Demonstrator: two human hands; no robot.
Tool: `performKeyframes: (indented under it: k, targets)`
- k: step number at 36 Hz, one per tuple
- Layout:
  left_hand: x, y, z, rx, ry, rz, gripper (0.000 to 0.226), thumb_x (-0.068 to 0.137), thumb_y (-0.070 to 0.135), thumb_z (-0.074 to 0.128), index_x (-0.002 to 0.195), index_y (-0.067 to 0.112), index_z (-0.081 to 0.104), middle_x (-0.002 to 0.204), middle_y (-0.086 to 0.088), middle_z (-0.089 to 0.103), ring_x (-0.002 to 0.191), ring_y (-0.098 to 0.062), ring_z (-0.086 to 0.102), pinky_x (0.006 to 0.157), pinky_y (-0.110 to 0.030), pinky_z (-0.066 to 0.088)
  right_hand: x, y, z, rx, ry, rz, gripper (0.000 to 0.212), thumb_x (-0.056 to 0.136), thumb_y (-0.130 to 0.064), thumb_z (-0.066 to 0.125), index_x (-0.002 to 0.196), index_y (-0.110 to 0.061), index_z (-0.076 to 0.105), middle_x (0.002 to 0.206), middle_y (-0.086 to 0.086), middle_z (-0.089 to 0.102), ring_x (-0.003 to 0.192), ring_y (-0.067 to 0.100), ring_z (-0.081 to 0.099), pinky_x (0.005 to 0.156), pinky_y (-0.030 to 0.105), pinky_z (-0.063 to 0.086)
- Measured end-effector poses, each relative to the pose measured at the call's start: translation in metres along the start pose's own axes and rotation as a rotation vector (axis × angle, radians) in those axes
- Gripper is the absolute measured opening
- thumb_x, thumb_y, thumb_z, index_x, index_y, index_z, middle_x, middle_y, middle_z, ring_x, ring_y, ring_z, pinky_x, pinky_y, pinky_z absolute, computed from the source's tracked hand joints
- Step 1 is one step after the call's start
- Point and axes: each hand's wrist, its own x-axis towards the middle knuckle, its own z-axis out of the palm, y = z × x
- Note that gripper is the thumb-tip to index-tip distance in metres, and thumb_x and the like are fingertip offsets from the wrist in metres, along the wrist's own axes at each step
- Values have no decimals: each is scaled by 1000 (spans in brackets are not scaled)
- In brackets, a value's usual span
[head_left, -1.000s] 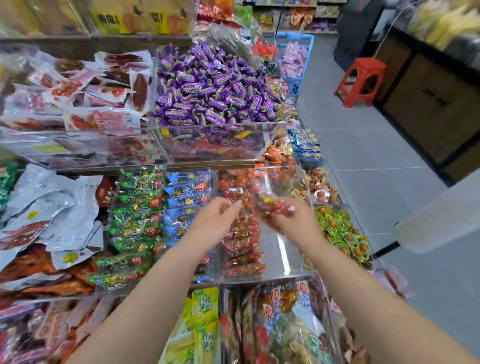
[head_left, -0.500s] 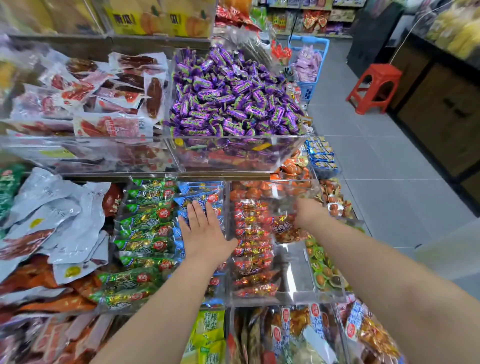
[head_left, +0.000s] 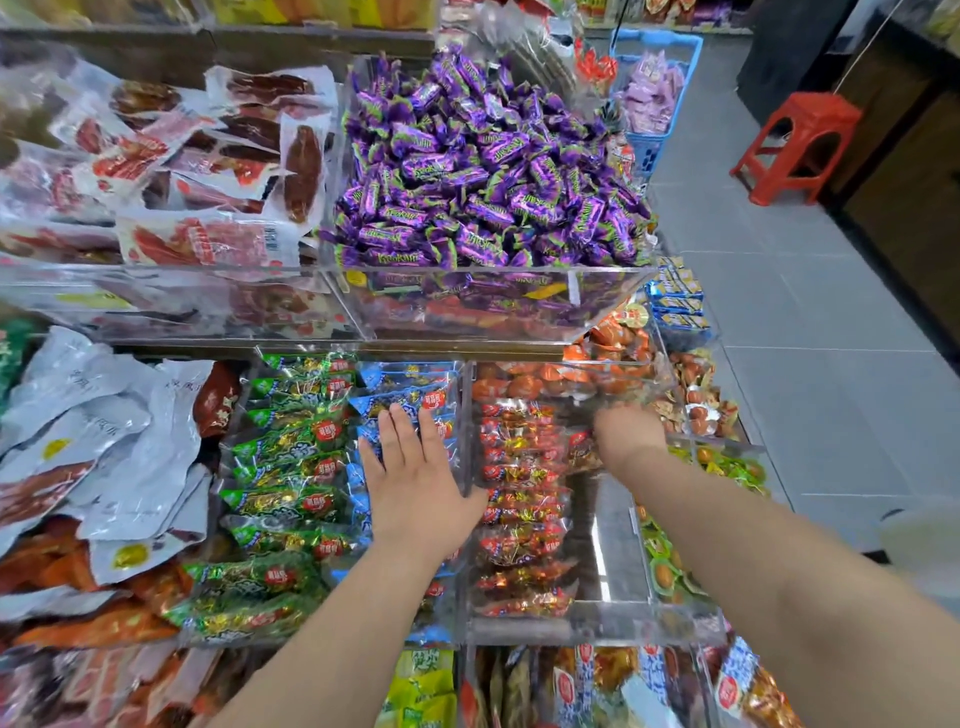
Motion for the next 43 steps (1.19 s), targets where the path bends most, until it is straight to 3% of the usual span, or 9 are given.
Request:
performKeyframes:
  k: [9, 13, 15, 19, 23, 28, 33, 39, 43]
  targets:
    - [0, 0, 0, 14, -2, -6, 107, 80, 72, 33, 150, 8, -17, 158, -21, -18, 145, -37, -19, 114, -56, -12, 23, -11, -13, 91, -165, 160, 30, 87, -13, 51, 113, -21, 65, 119, 0, 63, 113, 22, 57, 84, 30, 41]
    - [1, -1, 2, -1, -4, -3, 107, 79, 71, 33, 149, 8, -18, 157, -21, -20, 145, -37, -20, 113, -56, -14, 11, -18, -5, -16, -157, 211, 55, 86, -28, 45, 137, -10, 38, 141, 14, 40, 133, 33, 34, 107, 42, 26]
    - [1, -1, 3, -2, -2, -3, 107, 80, 71, 32, 149, 8, -20, 156, -21, -22, 144, -37, -22, 113, -56, -15, -5, -21, 3, 27, 13, 211, 53, 83, -24, 45, 132, -14, 26, 140, 16, 29, 133, 37, 24, 110, 48, 19]
    - [1, -1, 5, 2, 4, -3, 107, 80, 72, 31, 148, 7, -21, 156, -21, -23, 144, -37, -22, 113, -56, -15, -23, -25, 23, 260, 237, -50, 39, 80, -10, 53, 111, -21, 33, 112, 6, 40, 92, 26, 46, 69, 34, 42]
    - [1, -1, 3, 2, 11, -3, 108, 79, 73, 31, 149, 8, -19, 157, -21, -20, 145, -37, -20, 113, -56, -14, -17, -21, 29, 521, 125, 38, 38, 88, -19, 59, 116, -22, 34, 117, 8, 44, 67, 24, 47, 44, 25, 28]
    - [1, -1, 3, 1, 13, -8, 108, 79, 73, 31, 149, 8, -19, 157, -21, -19, 145, -36, -20, 114, -55, -13, -6, -10, 28, 550, 124, -3, 41, 89, -39, 57, 126, -33, 40, 120, 6, 48, 82, 28, 60, 55, 27, 39]
    - [1, 0, 4, 15, 11, -13, 108, 79, 73, 30, 149, 8, -20, 157, -21, -20, 145, -37, -20, 113, -55, -14, 5, -10, 26, 605, 159, 127, 30, 92, -30, 53, 121, -25, 51, 116, 8, 52, 89, 32, 60, 62, 30, 41]
    - [1, -1, 4, 15, 5, -20, 108, 78, 73, 30, 149, 9, -20, 157, -20, -21, 145, -36, -21, 113, -54, -16, 10, -34, 29, 1055, 285, 400, 31, 87, -13, 63, 115, -12, 51, 118, 13, 50, 96, 32, 58, 83, 39, 48]
    - [1, 0, 4, 15, 10, -21, 108, 79, 73, 30, 149, 9, -19, 157, -20, -20, 145, -35, -20, 113, -53, -17, 6, -44, 32, 1496, 359, 644, 69, 79, -10, 74, 129, -9, 27, 134, 17, 35, 115, 31, 48, 93, 29, 38]
